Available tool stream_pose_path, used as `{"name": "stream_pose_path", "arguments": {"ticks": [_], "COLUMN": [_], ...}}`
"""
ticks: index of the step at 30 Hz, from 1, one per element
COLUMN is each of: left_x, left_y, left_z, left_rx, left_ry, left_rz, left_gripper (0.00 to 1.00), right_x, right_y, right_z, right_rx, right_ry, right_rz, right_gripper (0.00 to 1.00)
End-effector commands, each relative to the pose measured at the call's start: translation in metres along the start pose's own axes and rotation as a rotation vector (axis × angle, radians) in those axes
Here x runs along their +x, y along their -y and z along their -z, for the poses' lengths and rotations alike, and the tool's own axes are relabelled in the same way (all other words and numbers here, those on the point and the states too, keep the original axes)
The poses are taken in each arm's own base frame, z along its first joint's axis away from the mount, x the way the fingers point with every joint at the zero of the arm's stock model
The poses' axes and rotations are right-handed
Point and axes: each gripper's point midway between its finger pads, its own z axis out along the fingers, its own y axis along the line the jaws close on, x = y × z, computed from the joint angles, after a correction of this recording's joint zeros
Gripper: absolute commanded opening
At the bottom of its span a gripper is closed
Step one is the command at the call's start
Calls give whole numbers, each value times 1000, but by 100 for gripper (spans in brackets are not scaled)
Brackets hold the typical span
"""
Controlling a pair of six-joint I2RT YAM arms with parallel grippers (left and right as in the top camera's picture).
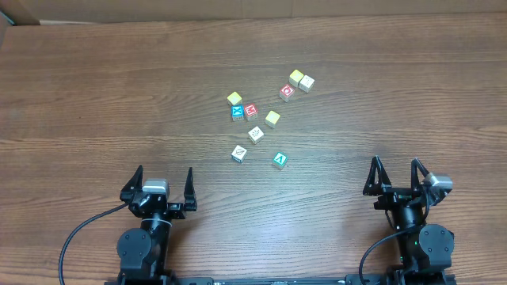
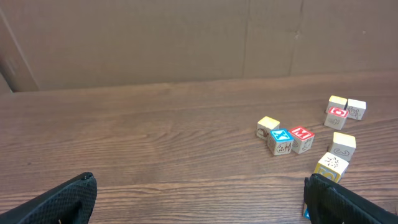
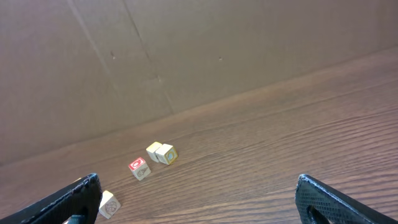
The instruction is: Flip 3 blocks
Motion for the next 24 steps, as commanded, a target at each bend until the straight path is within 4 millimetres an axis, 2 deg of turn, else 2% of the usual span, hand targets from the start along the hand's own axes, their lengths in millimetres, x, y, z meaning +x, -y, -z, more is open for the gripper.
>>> {"name": "stream_pose_path", "arguments": {"ticks": [1,17,21,24], "left_x": [1,1,1,1], "left_y": [-1,-1,-1,-1], "left_z": [0,0,0,0], "left_rx": [-3,-3,-3,-3], "left_ry": [7,7,7,7], "left_rz": [12,12,12,12], "left_gripper": [100,100,100,100], "right_x": [1,0,-2,-16], "right_y": [0,-1,-18,-32], "right_z": [0,0,2,6], "right_rx": [-4,-10,-104,-156], "right_ry": [6,11,-4,11], "right_rz": [13,10,12,16], "right_gripper": [100,100,100,100]}}
